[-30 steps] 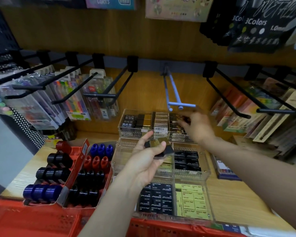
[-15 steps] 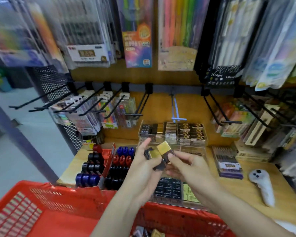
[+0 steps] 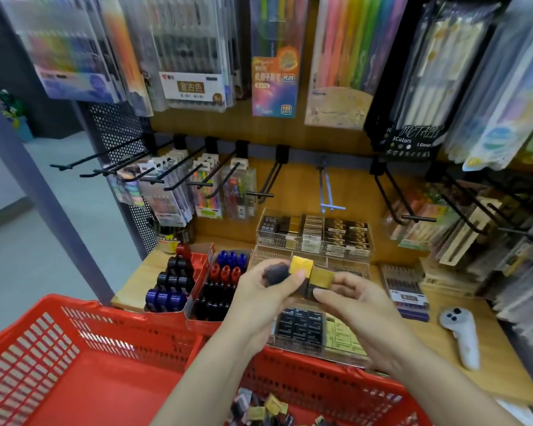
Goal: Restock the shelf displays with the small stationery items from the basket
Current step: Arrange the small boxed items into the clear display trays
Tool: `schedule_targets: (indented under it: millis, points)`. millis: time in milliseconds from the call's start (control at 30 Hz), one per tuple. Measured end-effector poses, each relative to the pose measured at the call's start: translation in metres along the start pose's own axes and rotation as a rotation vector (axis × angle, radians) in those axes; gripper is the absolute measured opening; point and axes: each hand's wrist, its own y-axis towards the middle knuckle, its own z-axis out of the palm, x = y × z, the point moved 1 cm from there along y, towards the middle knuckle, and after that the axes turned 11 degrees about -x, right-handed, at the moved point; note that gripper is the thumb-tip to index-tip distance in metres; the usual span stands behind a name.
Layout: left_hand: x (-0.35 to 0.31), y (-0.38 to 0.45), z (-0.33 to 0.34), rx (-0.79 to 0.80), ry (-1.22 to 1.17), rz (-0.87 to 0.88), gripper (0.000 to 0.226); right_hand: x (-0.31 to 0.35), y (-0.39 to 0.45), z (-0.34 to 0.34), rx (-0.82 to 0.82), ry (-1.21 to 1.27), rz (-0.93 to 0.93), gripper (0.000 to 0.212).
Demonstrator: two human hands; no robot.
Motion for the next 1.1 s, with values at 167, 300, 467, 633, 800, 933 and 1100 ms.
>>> schedule_targets:
  millis: [167, 300, 467, 633, 800, 933, 1100]
  points:
    - [-0.002, 0.002, 0.000, -0.031, 0.211, 0.139, 0.011, 0.006, 0.000, -0.007, 0.073, 0.074, 0.008, 0.046]
    - [-0.004, 0.001, 0.001, 0.017, 0.302, 0.184, 0.012, 0.006, -0.002, -0.007, 0.048, 0.022, -0.025, 0.035]
    - [-0.004, 0.003, -0.002, -0.065, 0.454, 0.232, 0.013, 0.005, -0.001, -0.011, -0.004, -0.048, -0.091, 0.027]
    - [-0.002, 0.005, -0.004, -0.044, 0.438, 0.176, 0.011, 0.005, 0.003, -0.010, -0.024, 0.001, -0.065, 0.025]
    - [0.001, 0.007, 0.000, -0.021, 0.297, 0.060, 0.007, -0.001, 0.003, -0.007, -0.016, 0.014, -0.043, 0.025]
    - [0.005, 0.006, 0.009, -0.010, 0.134, -0.013, 0.030, -0.002, 0.005, -0.004, -0.087, 0.177, -0.014, 0.027]
    - [0.012, 0.008, 0.017, -0.050, 0.147, 0.047, 0.028, -0.007, 0.004, 0.004, -0.133, 0.175, -0.084, 0.022]
